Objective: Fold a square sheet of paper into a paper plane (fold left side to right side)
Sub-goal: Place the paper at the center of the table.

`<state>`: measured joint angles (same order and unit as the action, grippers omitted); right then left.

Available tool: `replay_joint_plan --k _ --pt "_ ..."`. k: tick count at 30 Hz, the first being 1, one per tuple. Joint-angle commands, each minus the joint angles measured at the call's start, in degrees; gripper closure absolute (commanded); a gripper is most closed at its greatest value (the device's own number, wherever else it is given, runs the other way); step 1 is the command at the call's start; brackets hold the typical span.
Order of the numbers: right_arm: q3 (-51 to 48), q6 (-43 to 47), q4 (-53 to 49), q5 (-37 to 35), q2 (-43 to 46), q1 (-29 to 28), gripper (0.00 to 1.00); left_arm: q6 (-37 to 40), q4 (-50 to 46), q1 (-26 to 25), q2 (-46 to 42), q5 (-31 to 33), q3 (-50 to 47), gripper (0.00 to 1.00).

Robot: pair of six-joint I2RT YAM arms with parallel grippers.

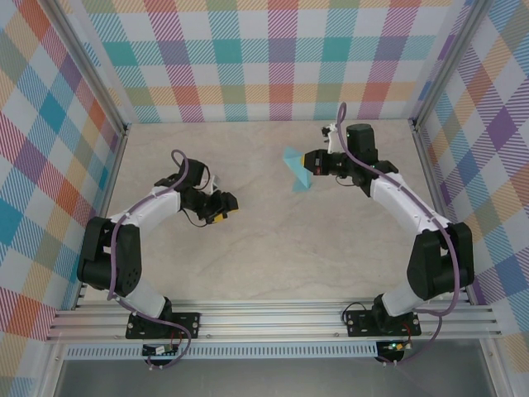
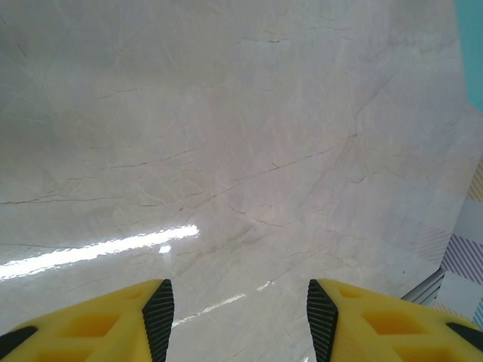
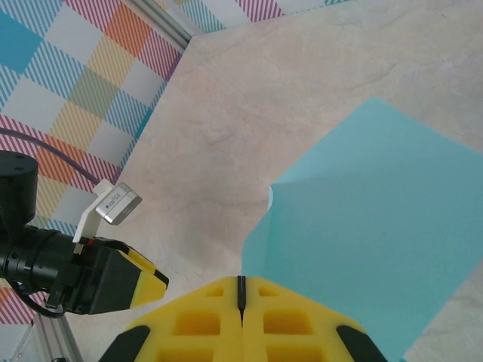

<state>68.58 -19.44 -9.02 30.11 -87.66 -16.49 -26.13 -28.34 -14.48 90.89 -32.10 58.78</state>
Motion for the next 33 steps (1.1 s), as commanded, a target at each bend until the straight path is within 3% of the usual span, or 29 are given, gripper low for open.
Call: replay_joint_plan --k 1,13,20,26,29,33 --pt "-0.5 -1.4 2.5 -1.0 1.6 -0.1 1.0 0.3 -0.2 0.9 0.0 -1.0 1.9 0.48" --pt "-20.8 -8.0 18.4 -5.4 0.1 -1.1 0.99 -0.2 -0.1 0.4 0.1 -0.7 1.6 0.48" --pt "-22.2 -5.2 11.8 -6.4 0.9 -1.2 0.64 -4.4 5.3 -2.6 1.0 -2.2 1.3 0.46" --pt "-16.4 1.2 0.2 -10.8 0.4 -1.2 0.5 -15.5 21.1 -9.3 6.3 -2.7 0.2 0.45" --pt "-15.5 1.3 -1.9 -11.3 -0.2 -1.1 0.48 -20.7 28.2 -12.2 10.6 -2.5 1.1 0.43" --pt "-15.2 0.8 -3.9 -14.1 1.0 -1.0 0.41 -23.8 32.2 -15.2 16.2 -2.1 5.2 0.41"
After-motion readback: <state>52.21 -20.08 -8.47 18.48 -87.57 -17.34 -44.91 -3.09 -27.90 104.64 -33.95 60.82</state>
